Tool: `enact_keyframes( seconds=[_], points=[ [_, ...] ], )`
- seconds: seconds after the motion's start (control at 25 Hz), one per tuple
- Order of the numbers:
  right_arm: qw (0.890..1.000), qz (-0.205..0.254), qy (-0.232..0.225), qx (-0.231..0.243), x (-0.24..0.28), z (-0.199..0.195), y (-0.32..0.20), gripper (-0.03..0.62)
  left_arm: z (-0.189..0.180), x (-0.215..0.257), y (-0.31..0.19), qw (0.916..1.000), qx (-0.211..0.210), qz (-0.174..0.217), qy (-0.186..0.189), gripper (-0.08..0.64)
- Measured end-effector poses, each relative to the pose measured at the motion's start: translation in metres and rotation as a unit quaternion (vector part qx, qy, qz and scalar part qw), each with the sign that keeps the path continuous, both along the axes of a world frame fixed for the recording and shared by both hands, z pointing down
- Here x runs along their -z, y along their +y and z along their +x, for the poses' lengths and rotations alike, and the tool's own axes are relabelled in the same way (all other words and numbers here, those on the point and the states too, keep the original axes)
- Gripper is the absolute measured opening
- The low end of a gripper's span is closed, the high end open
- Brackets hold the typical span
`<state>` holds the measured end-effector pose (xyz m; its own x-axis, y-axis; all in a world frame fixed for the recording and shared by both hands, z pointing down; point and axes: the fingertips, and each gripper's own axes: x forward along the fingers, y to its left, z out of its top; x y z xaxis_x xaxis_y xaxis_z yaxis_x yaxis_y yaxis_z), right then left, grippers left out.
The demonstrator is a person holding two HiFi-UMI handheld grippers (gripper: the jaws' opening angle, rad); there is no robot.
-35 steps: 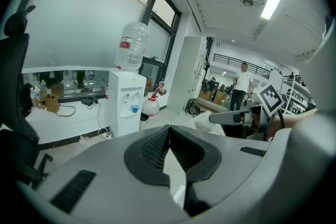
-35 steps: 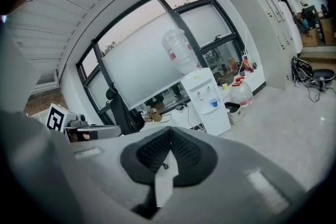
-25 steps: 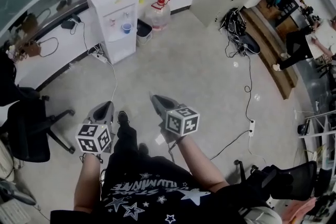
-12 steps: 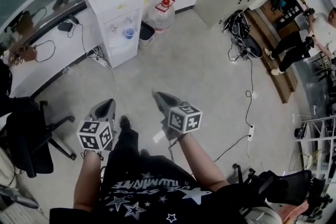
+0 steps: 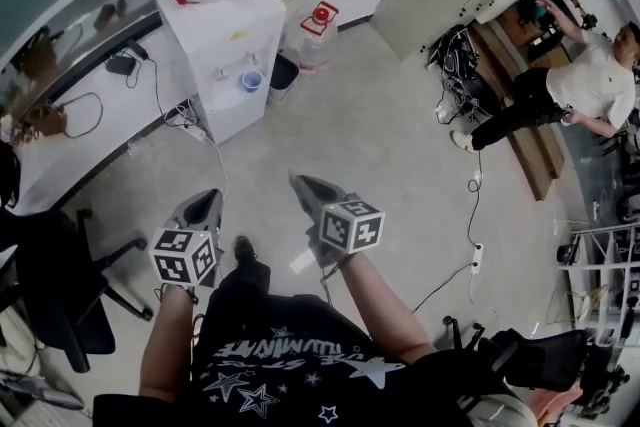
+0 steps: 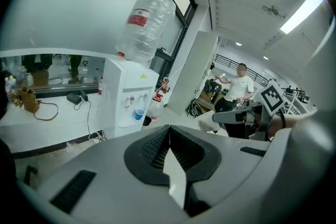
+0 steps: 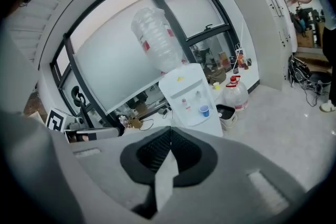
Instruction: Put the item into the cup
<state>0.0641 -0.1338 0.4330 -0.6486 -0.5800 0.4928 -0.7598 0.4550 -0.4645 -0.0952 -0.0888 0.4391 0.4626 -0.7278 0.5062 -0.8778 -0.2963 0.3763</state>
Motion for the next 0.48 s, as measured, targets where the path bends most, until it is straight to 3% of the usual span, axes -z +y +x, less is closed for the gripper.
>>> enact_keyframes(
  seconds=[0.48],
  points=[
    [0.999, -0.011, 0.025, -0.022, -0.015, -0.022, -0.066, 0.002, -0.031, -0.019, -0.077, 0.9996, -0.020, -0.013, 0.014, 0.008]
  ],
)
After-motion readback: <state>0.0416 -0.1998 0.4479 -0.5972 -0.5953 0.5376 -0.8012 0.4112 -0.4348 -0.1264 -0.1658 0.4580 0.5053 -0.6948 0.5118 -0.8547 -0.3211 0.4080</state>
